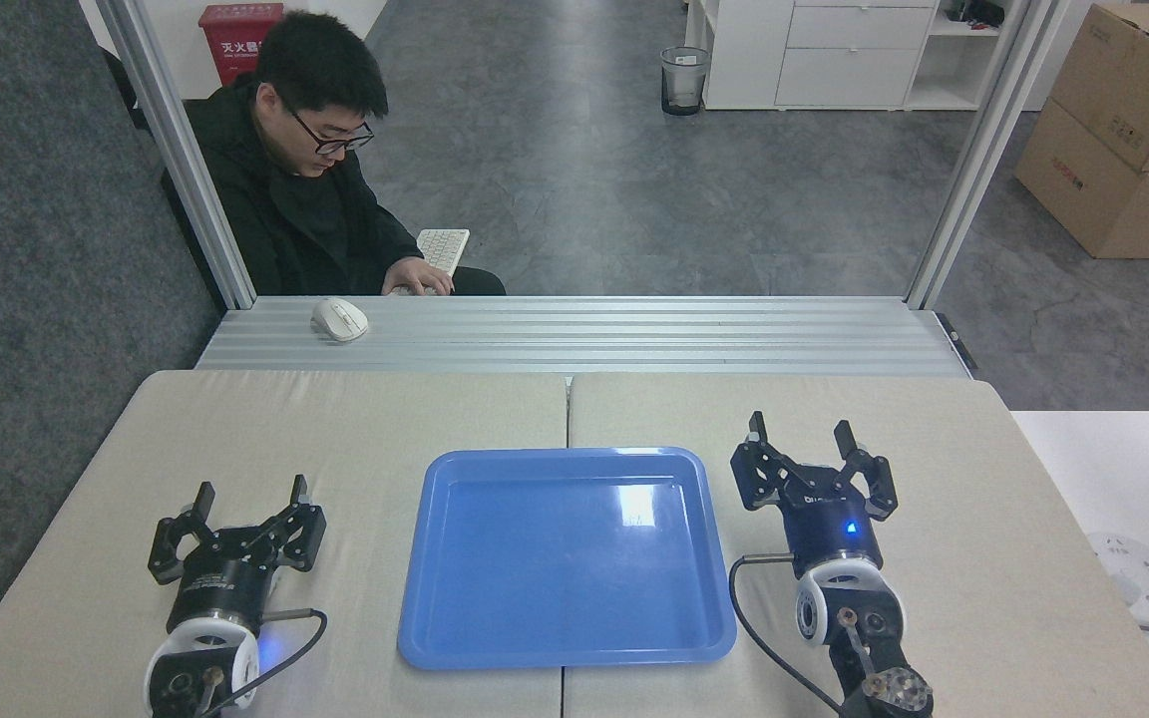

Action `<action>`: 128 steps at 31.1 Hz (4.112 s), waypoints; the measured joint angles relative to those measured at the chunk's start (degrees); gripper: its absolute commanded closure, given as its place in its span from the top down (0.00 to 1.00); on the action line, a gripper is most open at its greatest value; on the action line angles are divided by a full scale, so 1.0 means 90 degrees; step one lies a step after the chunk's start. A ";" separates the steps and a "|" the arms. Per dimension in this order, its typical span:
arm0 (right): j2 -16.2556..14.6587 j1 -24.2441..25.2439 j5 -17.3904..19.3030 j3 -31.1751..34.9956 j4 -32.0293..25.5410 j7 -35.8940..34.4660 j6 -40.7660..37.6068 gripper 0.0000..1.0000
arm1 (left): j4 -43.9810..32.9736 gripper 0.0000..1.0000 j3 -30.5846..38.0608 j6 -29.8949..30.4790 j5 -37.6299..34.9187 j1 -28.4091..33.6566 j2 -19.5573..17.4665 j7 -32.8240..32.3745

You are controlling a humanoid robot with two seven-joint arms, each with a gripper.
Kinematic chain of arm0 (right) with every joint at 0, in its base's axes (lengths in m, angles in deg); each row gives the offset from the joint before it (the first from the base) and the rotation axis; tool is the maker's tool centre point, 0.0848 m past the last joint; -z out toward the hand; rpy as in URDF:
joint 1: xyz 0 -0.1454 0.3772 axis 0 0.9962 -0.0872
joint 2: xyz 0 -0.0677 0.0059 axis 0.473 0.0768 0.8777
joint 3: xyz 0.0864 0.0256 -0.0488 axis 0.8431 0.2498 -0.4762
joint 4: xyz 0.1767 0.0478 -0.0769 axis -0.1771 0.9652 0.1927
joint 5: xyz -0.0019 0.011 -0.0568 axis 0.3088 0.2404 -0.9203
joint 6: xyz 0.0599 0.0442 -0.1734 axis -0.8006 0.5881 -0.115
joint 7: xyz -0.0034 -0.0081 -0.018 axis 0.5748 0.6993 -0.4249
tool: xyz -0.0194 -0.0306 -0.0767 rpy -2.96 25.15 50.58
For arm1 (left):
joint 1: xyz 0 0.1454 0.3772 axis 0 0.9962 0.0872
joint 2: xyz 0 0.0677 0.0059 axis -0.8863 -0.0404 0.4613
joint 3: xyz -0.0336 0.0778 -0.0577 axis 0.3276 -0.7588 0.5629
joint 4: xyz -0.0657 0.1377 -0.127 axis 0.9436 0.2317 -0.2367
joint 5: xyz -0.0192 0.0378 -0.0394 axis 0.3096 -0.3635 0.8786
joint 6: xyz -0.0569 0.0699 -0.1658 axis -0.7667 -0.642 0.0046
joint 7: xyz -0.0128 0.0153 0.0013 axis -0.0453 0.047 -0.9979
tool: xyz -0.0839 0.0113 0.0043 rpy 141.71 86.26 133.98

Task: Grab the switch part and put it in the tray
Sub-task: 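Lower the left gripper toward the small white-and-orange switch part, then close the left gripper on the switch part and lift it, then carry the switch part with the left gripper over the blue tray, then open the left gripper to release the switch part into the tray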

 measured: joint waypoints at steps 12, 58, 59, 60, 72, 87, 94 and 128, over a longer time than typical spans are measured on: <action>0.0025 0.0000 0.0008 0.0021 0.0000 -0.0001 0.0025 1.00 | 0.0081 1.00 0.0061 0.0073 -0.0059 0.0325 -0.0094 -0.0004; 0.0045 0.0000 0.0011 0.0021 0.0001 -0.0042 0.0025 1.00 | 0.0865 0.00 -0.0015 0.0949 -0.0100 0.0445 -0.0194 0.0889; 0.0045 0.0000 0.0011 0.0022 0.0001 -0.0042 0.0025 1.00 | 0.0865 0.00 -0.0017 0.0961 -0.0102 0.0444 -0.0196 0.0912; 0.0046 0.0000 0.0011 0.0024 0.0001 -0.0043 0.0025 1.00 | 0.0863 0.00 -0.0018 0.0984 -0.0103 0.0443 -0.0197 0.0926; 0.0060 0.0000 0.0016 0.0039 0.0001 -0.0049 0.0034 1.00 | 0.0498 0.00 -0.0034 0.1382 -0.0111 0.0389 -0.0206 0.0764; 0.0091 0.0000 0.0011 0.0046 0.0001 -0.0063 0.0130 1.00 | -0.0898 0.00 -0.0650 0.2199 -0.0100 -0.0244 -0.0030 -0.0113; 0.0093 0.0000 0.0011 0.0039 0.0001 -0.0063 0.0131 1.00 | -0.1007 0.00 -0.1362 0.2196 -0.0241 -0.0535 0.0255 -0.0309; 0.0105 0.0002 0.0019 0.0040 0.0001 -0.0098 0.0128 1.00 | 0.0065 0.99 -0.2870 0.0424 -0.1287 -0.0286 0.1199 -0.0660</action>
